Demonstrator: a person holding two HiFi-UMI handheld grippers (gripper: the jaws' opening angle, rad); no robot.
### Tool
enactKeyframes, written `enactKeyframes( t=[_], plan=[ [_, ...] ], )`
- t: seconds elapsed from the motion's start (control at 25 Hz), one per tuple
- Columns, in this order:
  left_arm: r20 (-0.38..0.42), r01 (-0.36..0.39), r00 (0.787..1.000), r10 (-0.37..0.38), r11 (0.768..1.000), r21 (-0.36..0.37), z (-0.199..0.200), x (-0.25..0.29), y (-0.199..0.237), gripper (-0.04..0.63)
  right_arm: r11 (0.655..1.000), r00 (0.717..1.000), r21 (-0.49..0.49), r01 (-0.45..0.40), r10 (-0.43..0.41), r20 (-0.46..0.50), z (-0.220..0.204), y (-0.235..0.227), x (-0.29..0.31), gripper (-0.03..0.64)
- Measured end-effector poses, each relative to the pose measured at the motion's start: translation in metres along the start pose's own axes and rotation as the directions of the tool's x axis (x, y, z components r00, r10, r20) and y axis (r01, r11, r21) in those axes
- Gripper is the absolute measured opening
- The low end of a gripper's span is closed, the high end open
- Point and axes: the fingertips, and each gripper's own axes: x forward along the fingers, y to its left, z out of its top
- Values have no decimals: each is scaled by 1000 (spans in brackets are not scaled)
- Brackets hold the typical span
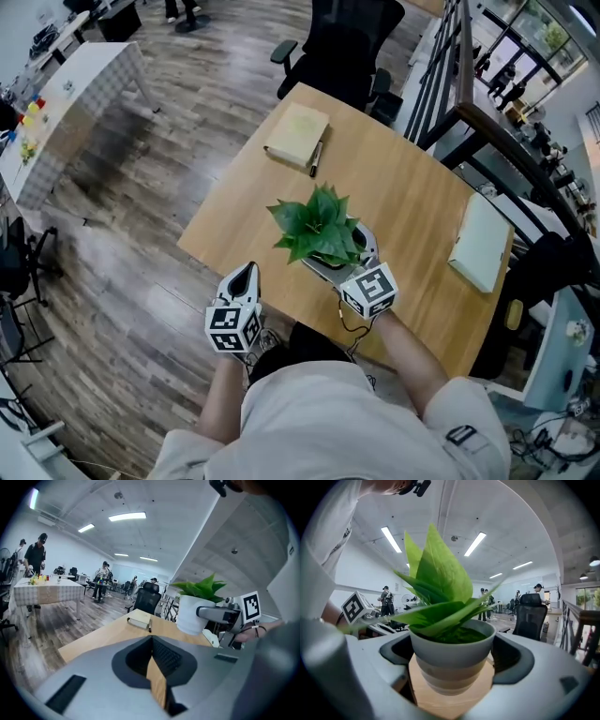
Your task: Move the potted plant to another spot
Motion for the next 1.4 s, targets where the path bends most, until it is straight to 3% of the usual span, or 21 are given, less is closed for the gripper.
enactKeyframes(
  t=[0.56, 0.76, 1.4],
  plan=[
    [-50, -151, 988, 147, 985, -87, -37, 14, 40, 11, 983, 980, 3, -182, 182, -85, -42, 5, 91, 505],
    [-107, -178, 980, 168, 979, -99, -68, 23, 51, 11, 979, 972, 19, -205, 206, -110, -66, 8, 112, 505],
    [-158, -251, 961, 228, 958, -142, -103, 31, 74, 11, 974, 951, 55, -221, 228, -209, -142, -5, 172, 505]
  ],
)
